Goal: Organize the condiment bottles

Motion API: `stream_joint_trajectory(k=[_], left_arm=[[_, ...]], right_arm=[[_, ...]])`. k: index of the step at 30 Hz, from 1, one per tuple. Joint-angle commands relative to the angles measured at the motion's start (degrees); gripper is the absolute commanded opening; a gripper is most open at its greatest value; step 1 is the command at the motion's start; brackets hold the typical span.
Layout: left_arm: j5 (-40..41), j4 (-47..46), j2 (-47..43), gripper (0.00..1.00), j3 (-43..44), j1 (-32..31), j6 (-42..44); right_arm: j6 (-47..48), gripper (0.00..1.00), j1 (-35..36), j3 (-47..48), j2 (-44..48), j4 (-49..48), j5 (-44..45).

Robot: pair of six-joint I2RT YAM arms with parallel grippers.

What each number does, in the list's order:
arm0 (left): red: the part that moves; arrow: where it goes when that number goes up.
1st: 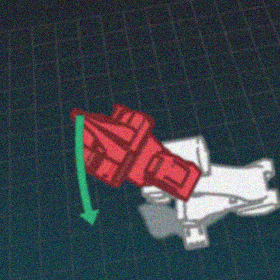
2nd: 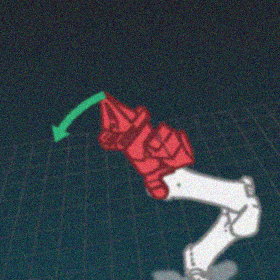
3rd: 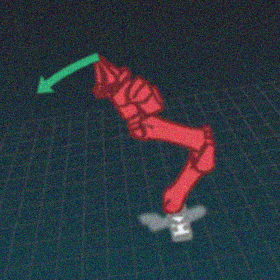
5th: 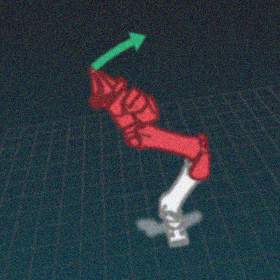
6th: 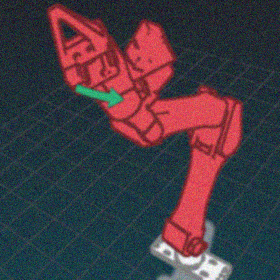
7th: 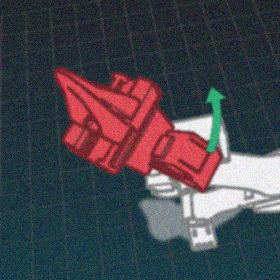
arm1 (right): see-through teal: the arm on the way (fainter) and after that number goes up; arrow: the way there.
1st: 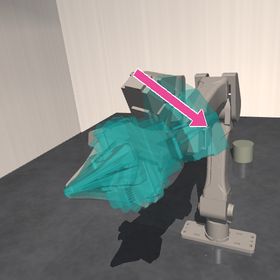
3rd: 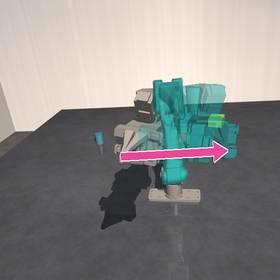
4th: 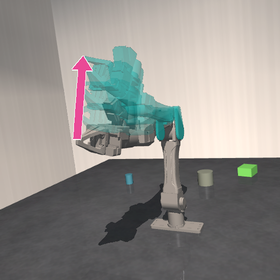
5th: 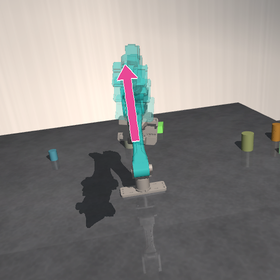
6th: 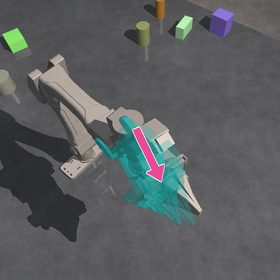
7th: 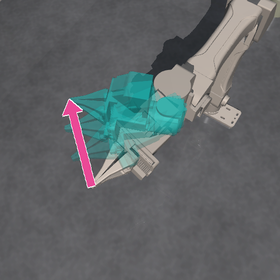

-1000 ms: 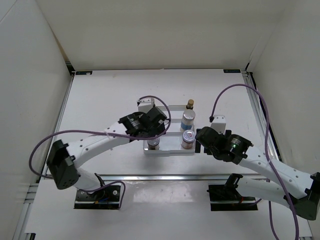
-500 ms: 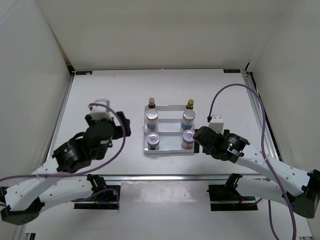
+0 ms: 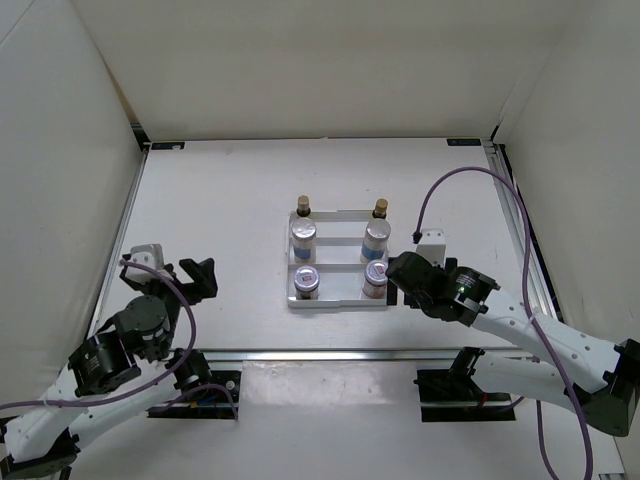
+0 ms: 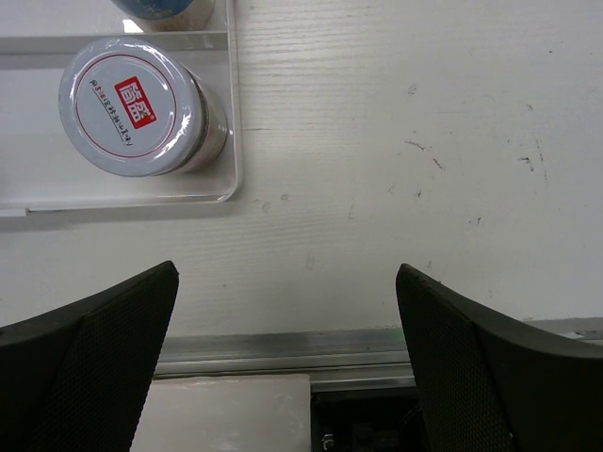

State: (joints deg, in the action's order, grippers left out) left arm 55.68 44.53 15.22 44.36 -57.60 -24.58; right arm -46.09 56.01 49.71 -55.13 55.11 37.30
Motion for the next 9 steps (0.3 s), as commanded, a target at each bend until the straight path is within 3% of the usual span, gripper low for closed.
stream_joint_trajectory(k=[1,9], left_arm=[[1.36,-1.82,-0.19,1.0,-0.5,-0.14,1.99],[1.36,-1.82,1.56,1.0,-0.5,-0.14,1.99]], right_arm=[[-0.06,1.0,0.33,1.18,0.11,-1.32,0.49],[0.21,1.0,0.33,1.18,0.64,-1.85,-0.03]])
